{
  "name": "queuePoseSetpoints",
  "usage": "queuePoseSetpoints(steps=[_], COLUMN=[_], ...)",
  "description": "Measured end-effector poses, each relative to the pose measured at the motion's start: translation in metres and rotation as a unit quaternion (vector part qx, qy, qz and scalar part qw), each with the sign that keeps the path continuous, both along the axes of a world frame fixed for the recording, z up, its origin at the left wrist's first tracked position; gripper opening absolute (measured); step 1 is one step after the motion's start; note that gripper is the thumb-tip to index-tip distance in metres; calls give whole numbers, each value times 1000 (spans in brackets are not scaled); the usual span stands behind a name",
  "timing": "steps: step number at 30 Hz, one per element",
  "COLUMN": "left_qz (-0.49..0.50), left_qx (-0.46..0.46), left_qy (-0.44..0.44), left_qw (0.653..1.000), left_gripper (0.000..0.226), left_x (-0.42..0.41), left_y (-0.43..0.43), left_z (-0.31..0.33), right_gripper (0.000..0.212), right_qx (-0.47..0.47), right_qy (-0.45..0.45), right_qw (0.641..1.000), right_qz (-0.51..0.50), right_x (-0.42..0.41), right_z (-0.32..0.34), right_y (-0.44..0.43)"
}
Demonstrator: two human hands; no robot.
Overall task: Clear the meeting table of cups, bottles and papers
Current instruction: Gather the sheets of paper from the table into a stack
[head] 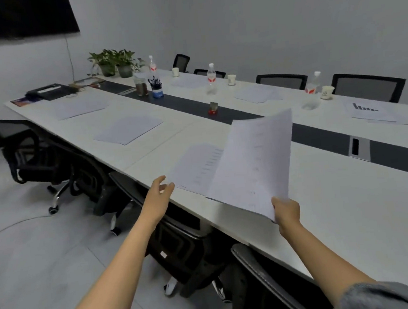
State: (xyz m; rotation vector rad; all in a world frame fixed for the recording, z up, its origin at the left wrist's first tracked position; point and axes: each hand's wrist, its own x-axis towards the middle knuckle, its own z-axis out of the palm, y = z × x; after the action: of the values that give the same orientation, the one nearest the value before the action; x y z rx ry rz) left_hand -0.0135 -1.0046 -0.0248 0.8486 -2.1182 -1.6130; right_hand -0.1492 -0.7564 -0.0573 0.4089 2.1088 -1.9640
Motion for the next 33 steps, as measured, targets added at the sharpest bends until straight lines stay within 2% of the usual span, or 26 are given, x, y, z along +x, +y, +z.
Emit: queuePoseSetpoints(steps=[3, 7, 12, 21, 23, 26, 30, 33], left_qz=[-28, -68, -122, -155, -140, -147, -186, -219], left_qx=[-71, -136, -229, -235, -222, -193, -181, -158], left_qy=[-35, -72, -125, -197, -202, -231, -282, -306], left_qw=[997, 986, 958, 939, 944, 942, 924, 913], left_gripper=[42, 38, 39, 36, 34, 33, 34, 38], left_x=[0, -6, -31, -112, -126, -143, -174, -195], left_y=[-21, -43, -89, -187, -205, -216, -228, -230], left_z=[-13, -22, -28, -53, -63, -83, -104, -115], right_gripper=[27, 14, 12, 28, 34, 43, 37, 38], right_qx=[-2, 11, 18, 35, 71, 178, 358, 437], right_qy=[-25, -71, -80, -83, -73, -86, -82, -62], right_qw=[1000, 997, 996, 996, 994, 975, 913, 882], right_qz=[-16, -31, -21, 13, 38, 101, 175, 164], right_x=[-3, -13, -41, -110, -113, -108, -103, -101], right_z=[-8, -19, -39, -79, -86, -102, -109, -111], right_y=[-19, -49, -107, -204, -217, -221, -222, -220])
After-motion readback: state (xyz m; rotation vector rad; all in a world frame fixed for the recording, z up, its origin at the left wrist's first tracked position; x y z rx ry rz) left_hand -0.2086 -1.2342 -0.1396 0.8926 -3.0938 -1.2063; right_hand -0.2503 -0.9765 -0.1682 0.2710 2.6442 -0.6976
